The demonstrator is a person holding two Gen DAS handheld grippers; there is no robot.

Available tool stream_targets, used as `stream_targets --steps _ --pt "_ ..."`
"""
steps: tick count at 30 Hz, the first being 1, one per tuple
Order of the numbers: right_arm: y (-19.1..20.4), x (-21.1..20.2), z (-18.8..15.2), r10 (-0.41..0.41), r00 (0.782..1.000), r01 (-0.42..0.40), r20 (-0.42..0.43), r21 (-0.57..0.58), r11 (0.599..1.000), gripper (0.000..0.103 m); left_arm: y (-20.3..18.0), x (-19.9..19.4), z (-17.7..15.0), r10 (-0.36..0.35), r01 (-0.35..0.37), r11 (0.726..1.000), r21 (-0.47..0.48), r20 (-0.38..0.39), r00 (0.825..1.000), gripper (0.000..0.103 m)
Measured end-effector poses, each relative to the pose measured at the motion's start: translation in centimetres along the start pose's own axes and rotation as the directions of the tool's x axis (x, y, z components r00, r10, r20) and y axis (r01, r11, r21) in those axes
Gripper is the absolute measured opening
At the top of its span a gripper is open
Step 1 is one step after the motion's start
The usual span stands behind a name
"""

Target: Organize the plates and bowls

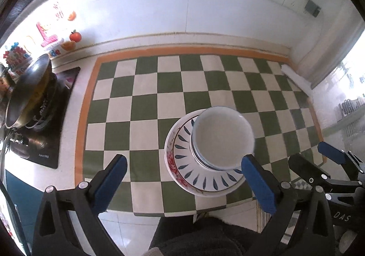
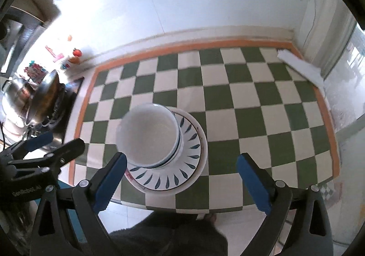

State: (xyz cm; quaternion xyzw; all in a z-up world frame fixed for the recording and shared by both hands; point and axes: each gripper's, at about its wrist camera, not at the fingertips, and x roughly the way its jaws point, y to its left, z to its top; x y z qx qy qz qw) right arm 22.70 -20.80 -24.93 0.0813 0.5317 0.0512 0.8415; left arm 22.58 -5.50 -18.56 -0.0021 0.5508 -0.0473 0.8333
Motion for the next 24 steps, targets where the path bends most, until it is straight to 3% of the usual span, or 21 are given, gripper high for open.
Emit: stream_targets --steps 13,19,24 --pt "0.4 -14.6 -6.6 0.014 0.978 -0.003 0.208 -0.055 0.998 0.099 -2.0 -12.0 -7.1 0.023 -0.013 0.998 -0.064 0.170 0.985 0.103" --pt "0.5 -20.2 -11.2 0.019 0.971 -0.003 0.239 -0.067 0.998 0.099 -2.7 -17.0 -11.4 0.055 -0.041 0.996 -0.075 0.201 0.978 0.103" --pt "0.7 -23.2 -14.3 0.022 0.976 -0.008 0.216 -0.066 0.998 0.099 -2.7 -19.3 -14.1 0.072 -0.058 0.995 -0.079 0.193 0.979 0.103"
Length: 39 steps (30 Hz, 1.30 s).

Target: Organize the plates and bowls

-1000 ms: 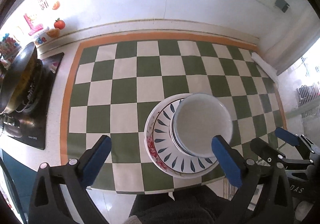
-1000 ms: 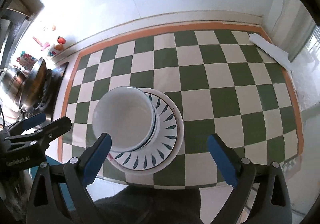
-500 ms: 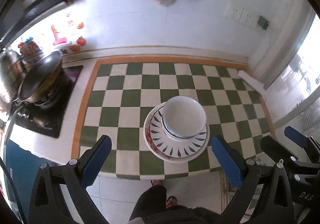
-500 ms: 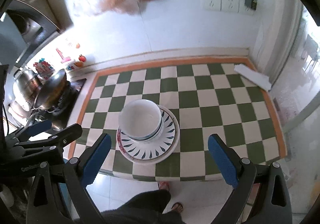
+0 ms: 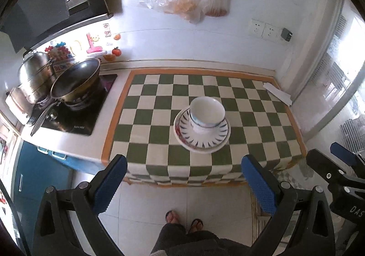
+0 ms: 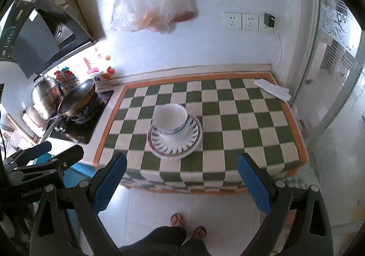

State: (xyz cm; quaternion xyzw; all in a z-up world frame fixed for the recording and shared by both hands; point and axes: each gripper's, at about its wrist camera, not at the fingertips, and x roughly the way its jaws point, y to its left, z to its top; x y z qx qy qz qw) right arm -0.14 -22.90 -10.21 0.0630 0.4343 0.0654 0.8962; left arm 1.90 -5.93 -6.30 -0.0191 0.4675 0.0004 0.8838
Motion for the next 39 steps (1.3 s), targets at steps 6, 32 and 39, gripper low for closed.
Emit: stream_targets --steps 6,32,39 --pt "1.4 -3.7 -1.8 -0.032 0.999 0.033 0.009 -0.027 0.999 0.099 0.4 -2.3 -1.6 -0.006 0.006 1.000 0.002 0.005 1.000 0.103" --pt "3.8 -6.6 -2.6 -0.107 0.994 0.107 0.017 -0.009 0.994 0.099 2.1 -5.5 -2.6 -0.026 0.025 0.999 0.039 0.033 0.999 0.103" --pt "3.8 -6.7 -2.7 -0.121 0.993 0.121 0.015 0.008 0.993 0.099 2.2 -5.6 -2.6 -0.022 0.021 0.999 0.039 0.035 0.999 0.103"
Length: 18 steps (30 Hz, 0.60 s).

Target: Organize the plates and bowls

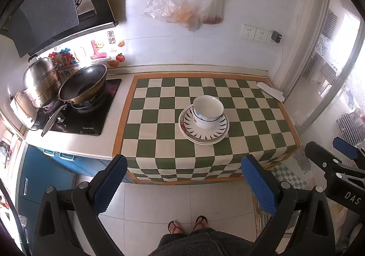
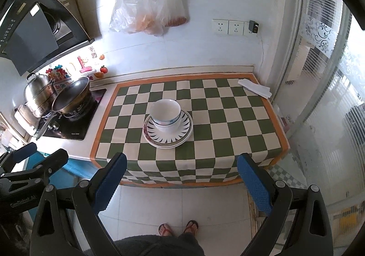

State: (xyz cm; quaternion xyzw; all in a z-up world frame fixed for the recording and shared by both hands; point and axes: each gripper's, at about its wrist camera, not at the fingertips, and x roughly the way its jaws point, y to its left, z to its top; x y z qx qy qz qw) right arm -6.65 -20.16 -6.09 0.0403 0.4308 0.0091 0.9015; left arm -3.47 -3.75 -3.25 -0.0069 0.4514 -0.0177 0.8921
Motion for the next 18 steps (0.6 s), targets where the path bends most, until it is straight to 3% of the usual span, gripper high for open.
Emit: stream_targets --steps 18 --pt "0.13 -0.20 -0.19 -0.012 1.000 0.012 -0.002 0.003 1.000 0.099 0.32 0.04 -0.12 -0.017 0.017 1.000 0.002 -0.008 1.000 0.103"
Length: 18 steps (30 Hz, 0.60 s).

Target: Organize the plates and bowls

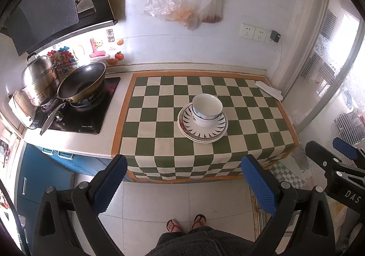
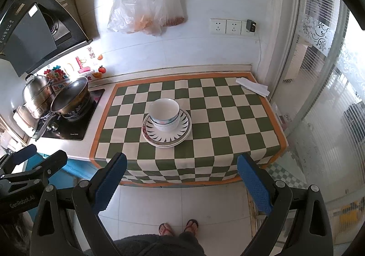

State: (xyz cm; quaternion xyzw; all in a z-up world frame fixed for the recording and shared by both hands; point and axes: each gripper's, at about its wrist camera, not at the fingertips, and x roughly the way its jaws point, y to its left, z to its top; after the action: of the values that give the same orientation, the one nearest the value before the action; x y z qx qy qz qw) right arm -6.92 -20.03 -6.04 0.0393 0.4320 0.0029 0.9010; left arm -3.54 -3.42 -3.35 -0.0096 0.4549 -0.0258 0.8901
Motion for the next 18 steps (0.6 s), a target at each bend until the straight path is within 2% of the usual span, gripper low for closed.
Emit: stream_targets --steps 18 --pt "0.07 -0.01 -0.34 -0.002 1.000 0.002 -0.011 0.008 1.000 0.099 -0.12 -0.13 -0.52 -0.007 0.007 1.000 -0.015 -0.010 1.000 0.103"
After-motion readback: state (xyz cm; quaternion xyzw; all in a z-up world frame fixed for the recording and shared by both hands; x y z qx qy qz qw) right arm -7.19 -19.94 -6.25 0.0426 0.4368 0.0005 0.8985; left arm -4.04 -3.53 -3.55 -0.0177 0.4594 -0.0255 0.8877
